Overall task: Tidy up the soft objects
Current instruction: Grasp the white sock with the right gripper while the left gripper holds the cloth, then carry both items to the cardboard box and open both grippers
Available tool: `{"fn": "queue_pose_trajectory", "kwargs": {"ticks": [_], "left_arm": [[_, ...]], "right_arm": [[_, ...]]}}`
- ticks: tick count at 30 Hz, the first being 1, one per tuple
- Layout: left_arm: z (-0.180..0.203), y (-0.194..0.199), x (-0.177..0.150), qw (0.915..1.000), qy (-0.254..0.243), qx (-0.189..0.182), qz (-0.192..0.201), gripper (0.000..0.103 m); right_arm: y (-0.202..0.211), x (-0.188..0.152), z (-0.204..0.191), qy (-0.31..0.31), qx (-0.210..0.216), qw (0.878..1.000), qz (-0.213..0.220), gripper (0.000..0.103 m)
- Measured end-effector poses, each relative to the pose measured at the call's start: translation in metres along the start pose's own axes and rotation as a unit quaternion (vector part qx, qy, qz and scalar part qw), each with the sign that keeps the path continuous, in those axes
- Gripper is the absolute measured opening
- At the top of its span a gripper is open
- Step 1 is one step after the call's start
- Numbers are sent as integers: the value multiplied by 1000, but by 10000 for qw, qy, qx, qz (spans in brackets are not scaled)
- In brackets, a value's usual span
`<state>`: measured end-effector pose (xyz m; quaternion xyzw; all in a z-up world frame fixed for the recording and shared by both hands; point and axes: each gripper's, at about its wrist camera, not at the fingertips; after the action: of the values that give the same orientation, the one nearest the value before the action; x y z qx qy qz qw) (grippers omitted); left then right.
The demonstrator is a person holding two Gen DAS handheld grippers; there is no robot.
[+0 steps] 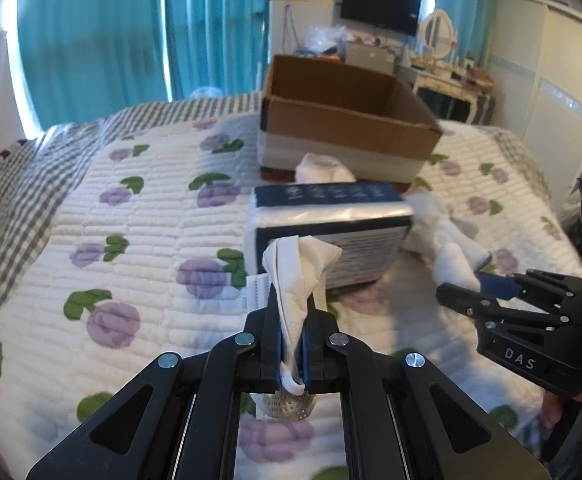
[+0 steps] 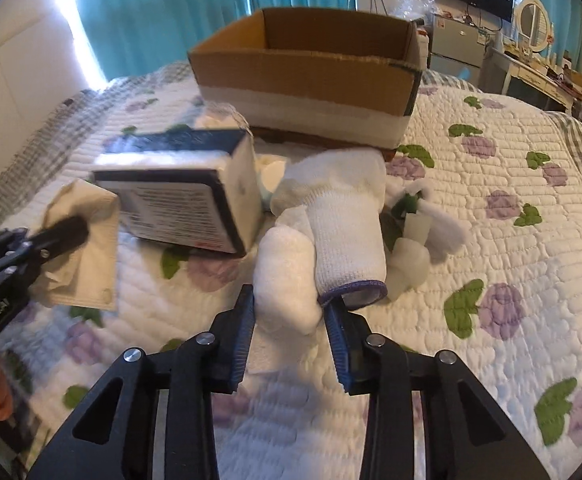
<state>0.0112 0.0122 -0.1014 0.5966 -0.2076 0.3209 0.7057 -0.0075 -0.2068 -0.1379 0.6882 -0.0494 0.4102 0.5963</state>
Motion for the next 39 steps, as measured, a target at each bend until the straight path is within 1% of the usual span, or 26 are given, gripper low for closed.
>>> {"fn": "queue_pose_trajectory", "kwargs": {"ticks": [2, 6, 10, 12, 13, 14, 15, 16, 19, 21, 23, 24, 25, 26, 27, 28, 31, 32, 34, 36, 37, 39], "left_arm": [[3, 8, -1, 10000, 10, -55, 17, 6], [9, 24, -4, 10000, -37, -17, 88, 6], [13, 31, -9, 10000, -27, -49, 78, 6], [17, 32, -11, 9999, -87, -34, 70, 6], [19, 33, -12, 9999, -110, -37, 69, 6], [20, 33, -13, 9999, -132, -53, 65, 6], [22, 33, -14, 9998, -156, -72, 59, 6], [22, 33, -14, 9998, -167, -78, 57, 6], [22, 28, -15, 9998, -201, -67, 42, 6], [20, 23, -18, 9998, -200, -53, 1, 6], [18, 15, -20, 9998, -183, -38, -79, 6], [17, 11, -21, 9998, -175, -37, -118, 6], [16, 7, -23, 9997, -167, -37, -161, 6], [15, 3, -24, 9996, -163, -35, -207, 6], [13, 1, -25, 9996, -160, -36, -231, 6], [12, -1, -26, 9996, -156, -36, -253, 6], [9, -4, -28, 9995, -125, -57, -295, 6], [8, -5, -28, 9994, -106, -80, -310, 6], [6, -6, -29, 9994, -99, -103, -331, 6], [5, -7, -29, 9993, -108, -105, -351, 6], [5, -7, -30, 9993, -115, -100, -354, 6], [6, -5, -30, 9993, -126, -113, -336, 6]], "right_arm": [[13, -2, -1, 36, 44, 9999, 98, 34], [30, -8, -3, 190, 27, 9997, 172, 34], [23, -21, 7, 62, 179, 9998, -95, 34], [18, -29, 13, -103, 82, 9995, -278, 36], [15, -31, 17, -168, -4, 9989, -430, 48], [11, -34, 20, -219, -147, 9975, -662, 68], [10, -38, 23, -245, -331, 9955, -850, 74], [11, -41, 26, -258, -439, 9948, -878, 74], [22, -45, 32, -342, -559, 9941, -862, 74], [32, -45, 30, -263, -627, 9951, -721, 74], [40, -43, 23, -133, -567, 9967, -568, 74], [42, -42, 19, -71, -531, 9973, -508, 73], [42, -39, 13, 16, -485, 9978, -461, 68], [41, -38, 9, 78, -449, 9980, -440, 55], [39, -36, 4, 146, -397, 9983, -408, 49], [36, -35, -3, 259, -290, 9986, -370, 45], [21, -34, -13, 397, -175, 9976, -545, 45], [13, -35, -16, 425, -176, 9967, -673, 45], [5, -37, -18, 465, -231, 9955, -794, 45], [-2, -40, -15, 403, -307, 9943, -934, 37], [-3, -41, -13, 365, -359, 9939, -974, 30], [0, -42, -9, 283, -378, 9943, -954, 26]]}}
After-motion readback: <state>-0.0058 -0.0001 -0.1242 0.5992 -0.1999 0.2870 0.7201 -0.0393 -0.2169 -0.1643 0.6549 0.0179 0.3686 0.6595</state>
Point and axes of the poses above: each gripper's, at about its wrist camera, not at the fingertips, and y roughly against the way its jaws point, z to its right, x to its top, and after that the axes turned 13 degrees about y, right-handed
